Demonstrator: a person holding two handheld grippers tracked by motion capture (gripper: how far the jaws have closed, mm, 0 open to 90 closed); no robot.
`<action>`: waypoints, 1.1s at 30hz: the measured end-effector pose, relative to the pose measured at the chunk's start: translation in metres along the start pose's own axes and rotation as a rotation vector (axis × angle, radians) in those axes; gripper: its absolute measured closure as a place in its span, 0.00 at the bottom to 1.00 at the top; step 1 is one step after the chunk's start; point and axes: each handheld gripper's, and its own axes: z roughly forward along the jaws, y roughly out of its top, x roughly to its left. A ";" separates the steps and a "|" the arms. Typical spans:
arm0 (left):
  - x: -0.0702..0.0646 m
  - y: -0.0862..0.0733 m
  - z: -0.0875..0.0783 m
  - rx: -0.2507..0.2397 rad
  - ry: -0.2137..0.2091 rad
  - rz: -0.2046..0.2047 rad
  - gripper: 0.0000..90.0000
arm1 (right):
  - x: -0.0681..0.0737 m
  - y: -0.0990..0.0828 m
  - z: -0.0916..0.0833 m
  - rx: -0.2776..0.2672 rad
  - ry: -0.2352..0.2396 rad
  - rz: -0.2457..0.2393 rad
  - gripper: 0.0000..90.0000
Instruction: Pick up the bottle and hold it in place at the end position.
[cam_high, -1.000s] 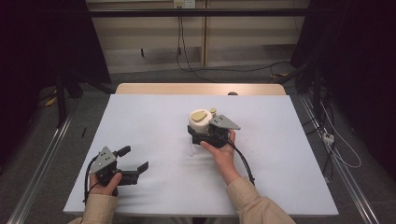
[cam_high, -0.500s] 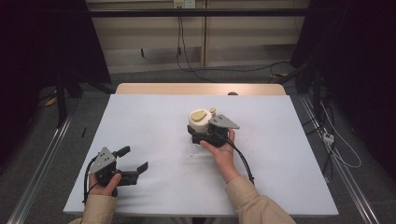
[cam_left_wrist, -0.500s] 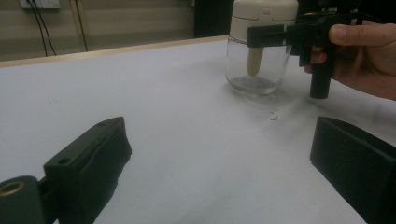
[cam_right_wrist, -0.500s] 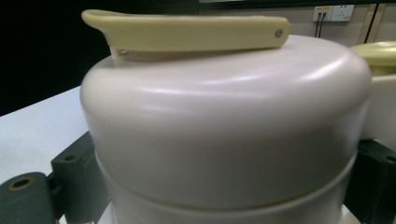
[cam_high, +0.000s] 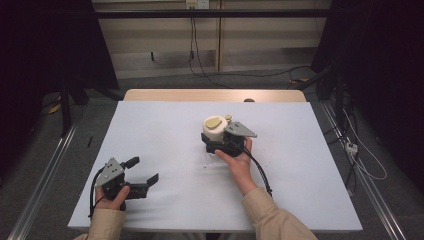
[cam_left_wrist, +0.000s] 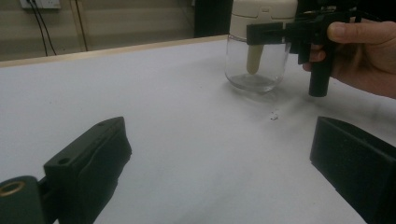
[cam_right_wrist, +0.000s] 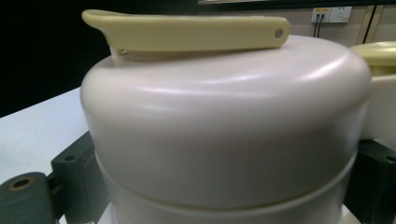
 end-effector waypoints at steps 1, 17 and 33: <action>0.000 0.000 0.000 0.000 0.000 0.001 0.05 | 0.000 0.000 0.001 -0.002 -0.001 0.004 0.07; 0.000 0.000 0.001 0.008 -0.001 0.002 0.05 | -0.003 -0.004 0.005 0.017 0.007 0.005 0.07; -0.001 -0.002 0.004 0.015 0.000 0.000 0.05 | -0.005 -0.005 0.002 0.081 0.037 -0.029 0.07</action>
